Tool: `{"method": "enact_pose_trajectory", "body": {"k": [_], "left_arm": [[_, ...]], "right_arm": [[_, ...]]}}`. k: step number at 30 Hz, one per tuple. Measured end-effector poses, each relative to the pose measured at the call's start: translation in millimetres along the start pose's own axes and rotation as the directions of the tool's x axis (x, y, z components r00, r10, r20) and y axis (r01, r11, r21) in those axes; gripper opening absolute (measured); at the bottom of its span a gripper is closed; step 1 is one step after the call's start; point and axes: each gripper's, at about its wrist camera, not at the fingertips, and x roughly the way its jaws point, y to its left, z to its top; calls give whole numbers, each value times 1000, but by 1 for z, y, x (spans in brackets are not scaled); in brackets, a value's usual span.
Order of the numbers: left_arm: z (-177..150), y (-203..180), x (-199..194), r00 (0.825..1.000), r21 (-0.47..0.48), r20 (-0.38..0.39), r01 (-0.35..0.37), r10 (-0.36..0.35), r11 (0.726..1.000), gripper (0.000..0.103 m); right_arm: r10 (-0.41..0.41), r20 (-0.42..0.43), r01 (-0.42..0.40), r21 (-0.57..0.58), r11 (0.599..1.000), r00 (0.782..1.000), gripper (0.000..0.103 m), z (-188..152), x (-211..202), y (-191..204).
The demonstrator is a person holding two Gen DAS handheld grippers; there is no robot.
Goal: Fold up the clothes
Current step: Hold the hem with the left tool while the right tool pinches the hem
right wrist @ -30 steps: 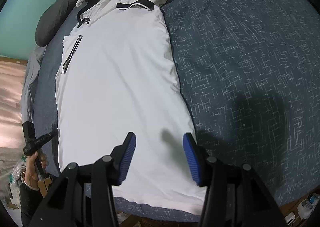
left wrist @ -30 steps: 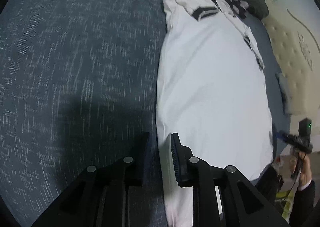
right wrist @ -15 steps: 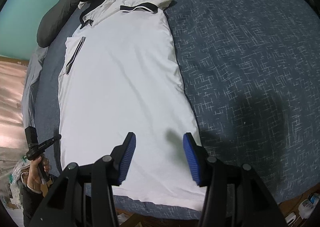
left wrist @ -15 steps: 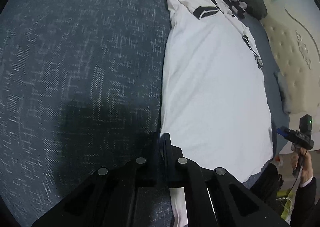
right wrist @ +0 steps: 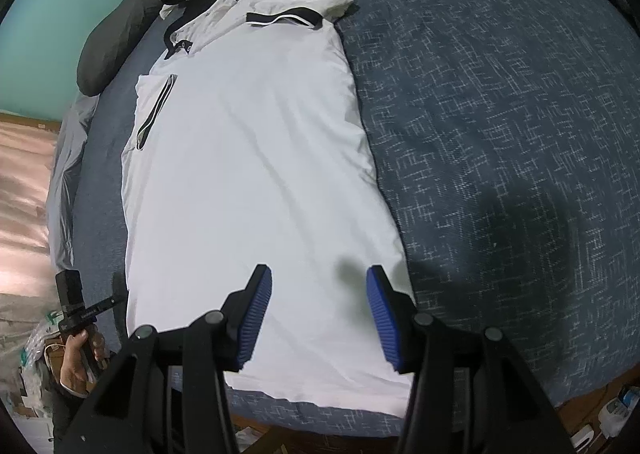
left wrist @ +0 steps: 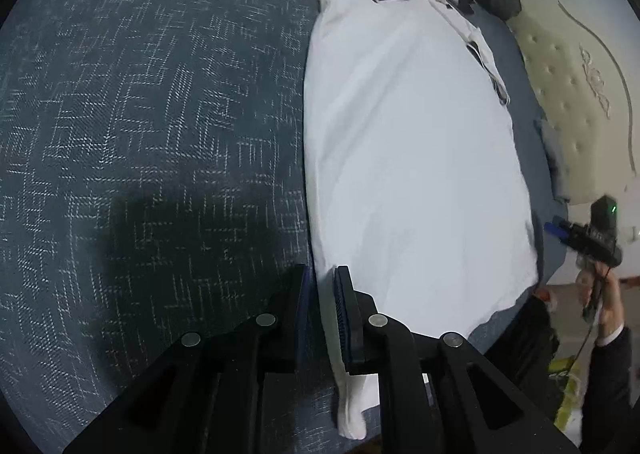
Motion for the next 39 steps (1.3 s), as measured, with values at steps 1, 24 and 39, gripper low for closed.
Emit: {"method": "enact_pose_trajectory", "body": {"k": [1,24,39], "left_arm": [[0,-1,1,1000,4,1,-5,5,1000,7],[-23,-8,-2,999,1,-42,13,-13,1000,13],[-31,-14,-14,1000,6,8,-28,28,1000,2]], "right_arm": [[1,0,-1,-2,1000,1000,50,0,0,1],[16,17,-16,8,1000,1000,50,-7,-10,-1],[29,24,-29,9,1000,999,50,-12,-13,-3]]}}
